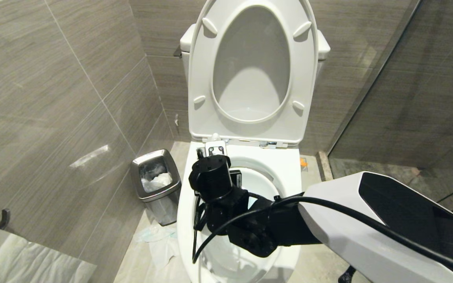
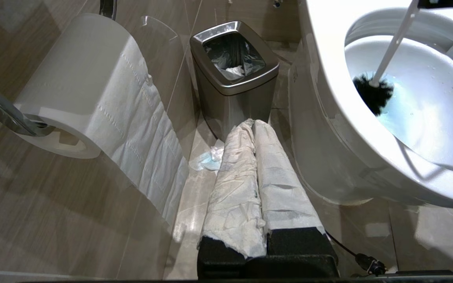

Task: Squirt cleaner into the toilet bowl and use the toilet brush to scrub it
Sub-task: Scrub the toilet bowl

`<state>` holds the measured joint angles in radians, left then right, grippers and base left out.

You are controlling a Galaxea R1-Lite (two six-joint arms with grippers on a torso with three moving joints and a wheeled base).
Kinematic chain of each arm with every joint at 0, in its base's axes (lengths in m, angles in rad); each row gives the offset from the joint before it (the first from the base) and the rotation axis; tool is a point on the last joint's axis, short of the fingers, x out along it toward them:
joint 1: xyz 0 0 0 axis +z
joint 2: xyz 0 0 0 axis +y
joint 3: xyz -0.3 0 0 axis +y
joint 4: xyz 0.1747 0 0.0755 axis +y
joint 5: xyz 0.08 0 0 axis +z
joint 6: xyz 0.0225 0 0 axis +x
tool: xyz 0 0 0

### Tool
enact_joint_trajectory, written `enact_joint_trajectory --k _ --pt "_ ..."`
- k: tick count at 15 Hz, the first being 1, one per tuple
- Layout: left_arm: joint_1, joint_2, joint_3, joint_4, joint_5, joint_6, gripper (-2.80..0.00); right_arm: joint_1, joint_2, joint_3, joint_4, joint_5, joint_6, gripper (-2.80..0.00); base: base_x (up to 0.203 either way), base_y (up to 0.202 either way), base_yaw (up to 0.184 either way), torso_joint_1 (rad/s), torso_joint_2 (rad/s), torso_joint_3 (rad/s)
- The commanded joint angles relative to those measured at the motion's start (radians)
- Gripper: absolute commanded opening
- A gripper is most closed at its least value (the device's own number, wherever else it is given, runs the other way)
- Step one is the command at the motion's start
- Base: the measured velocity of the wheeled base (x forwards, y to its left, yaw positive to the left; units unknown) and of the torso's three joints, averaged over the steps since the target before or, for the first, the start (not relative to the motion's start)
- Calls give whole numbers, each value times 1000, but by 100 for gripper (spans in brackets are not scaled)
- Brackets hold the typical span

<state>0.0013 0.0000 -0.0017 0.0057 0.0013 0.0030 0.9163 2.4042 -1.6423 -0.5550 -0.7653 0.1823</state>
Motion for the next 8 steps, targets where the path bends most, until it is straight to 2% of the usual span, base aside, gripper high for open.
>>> enact_joint_trajectory --k 1,4,8 --pt "0 0 0 0 0 0 -280 -62 56 -90 -2 -2 -36 -280 0 0 0 0 0 0" --pt "0 0 0 0 0 0 -280 -120 76 -156 0 13 -78 -280 0 0 0 0 0 0" --pt "0 0 0 0 0 0 -280 -156 58 -156 7 14 -82 -280 0 0 0 0 0 0"
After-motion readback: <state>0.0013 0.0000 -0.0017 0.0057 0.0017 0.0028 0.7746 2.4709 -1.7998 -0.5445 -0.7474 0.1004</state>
